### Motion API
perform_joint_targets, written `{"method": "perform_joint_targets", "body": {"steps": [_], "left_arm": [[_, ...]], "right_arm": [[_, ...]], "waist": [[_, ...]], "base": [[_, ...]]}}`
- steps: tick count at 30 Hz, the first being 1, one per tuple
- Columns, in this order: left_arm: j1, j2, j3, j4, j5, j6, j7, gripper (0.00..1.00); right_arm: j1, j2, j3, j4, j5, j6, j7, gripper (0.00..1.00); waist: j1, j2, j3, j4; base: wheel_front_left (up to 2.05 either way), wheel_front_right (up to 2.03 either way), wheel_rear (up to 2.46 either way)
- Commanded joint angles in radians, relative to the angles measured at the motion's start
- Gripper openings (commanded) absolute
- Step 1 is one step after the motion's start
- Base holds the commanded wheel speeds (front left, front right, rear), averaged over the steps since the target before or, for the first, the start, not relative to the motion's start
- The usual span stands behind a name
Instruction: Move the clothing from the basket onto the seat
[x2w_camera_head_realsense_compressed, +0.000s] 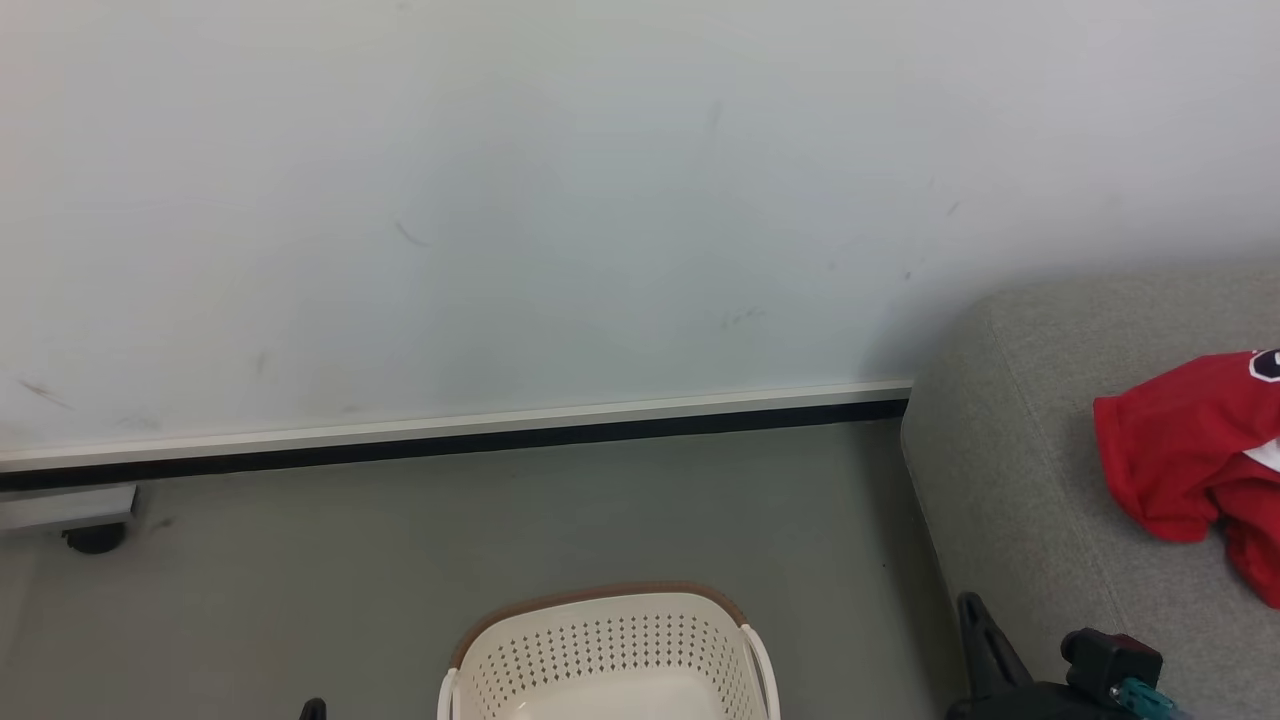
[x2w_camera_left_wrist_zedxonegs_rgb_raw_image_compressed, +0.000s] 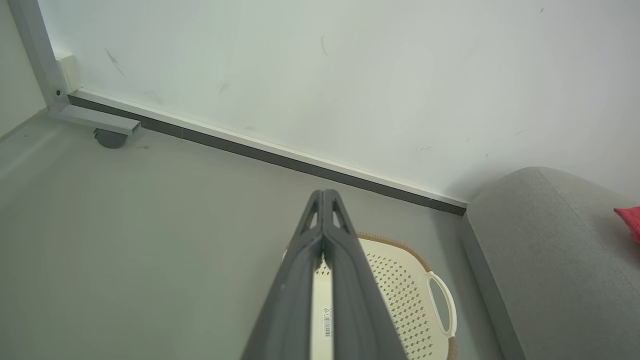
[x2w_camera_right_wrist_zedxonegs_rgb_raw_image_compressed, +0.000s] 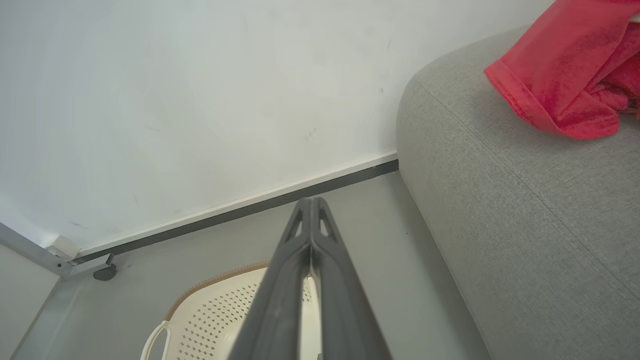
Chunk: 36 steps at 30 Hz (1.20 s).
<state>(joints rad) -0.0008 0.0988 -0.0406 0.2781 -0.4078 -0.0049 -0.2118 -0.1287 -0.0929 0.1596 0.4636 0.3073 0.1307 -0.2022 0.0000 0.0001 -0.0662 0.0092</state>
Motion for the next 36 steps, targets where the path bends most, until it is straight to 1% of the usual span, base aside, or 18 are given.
{"method": "perform_joint_targets", "body": {"steps": [1, 4, 5, 10, 11, 24, 36], "left_arm": [[-0.024, 0.003, 0.006, -0.019, -0.052, -0.006, 0.009, 0.0], [-0.026, 0.001, 0.007, -0.022, -0.103, -0.011, 0.02, 0.0], [-0.028, 0.0, 0.008, -0.024, -0.136, -0.014, 0.028, 0.0], [-0.033, -0.004, 0.011, -0.027, -0.216, -0.023, 0.046, 0.0], [-0.033, -0.004, 0.011, -0.027, -0.216, -0.023, 0.046, 0.0], [-0.045, -0.012, 0.018, -0.033, -0.403, -0.042, 0.091, 0.0], [-0.055, -0.019, 0.023, -0.038, -0.552, -0.058, 0.128, 0.0]], "right_arm": [[-0.005, 0.001, -0.016, -0.031, 0.055, 0.0, 0.011, 0.0], [0.002, 0.003, -0.031, -0.045, 0.111, 0.0, 0.025, 0.0], [0.006, 0.004, -0.04, -0.055, 0.147, 0.0, 0.034, 0.0], [0.018, 0.007, -0.063, -0.077, 0.234, 0.0, 0.057, 0.0], [0.018, 0.007, -0.063, -0.077, 0.234, 0.0, 0.057, 0.0], [0.042, 0.014, -0.119, -0.128, 0.436, 0.0, 0.11, 0.0], [0.062, 0.019, -0.165, -0.168, 0.6, 0.0, 0.155, 0.0]], "waist": [[0.0, -0.0001, 0.001, 0.0], [0.0, -0.0001, 0.003, 0.0], [0.0, -0.0001, 0.004, 0.0], [0.0, -0.0001, 0.007, -0.001], [0.0, -0.0001, 0.007, -0.001], [0.0, -0.0001, 0.015, -0.002], [0.0, -0.0001, 0.022, -0.003]], "base": [[0.0, 0.0, 0.0], [0.0, 0.0, 0.0], [0.0, 0.0, 0.0], [0.0, 0.0, 0.0], [0.0, 0.0, 0.0], [0.0, 0.0, 0.0], [0.0, 0.0, 0.0]]}}
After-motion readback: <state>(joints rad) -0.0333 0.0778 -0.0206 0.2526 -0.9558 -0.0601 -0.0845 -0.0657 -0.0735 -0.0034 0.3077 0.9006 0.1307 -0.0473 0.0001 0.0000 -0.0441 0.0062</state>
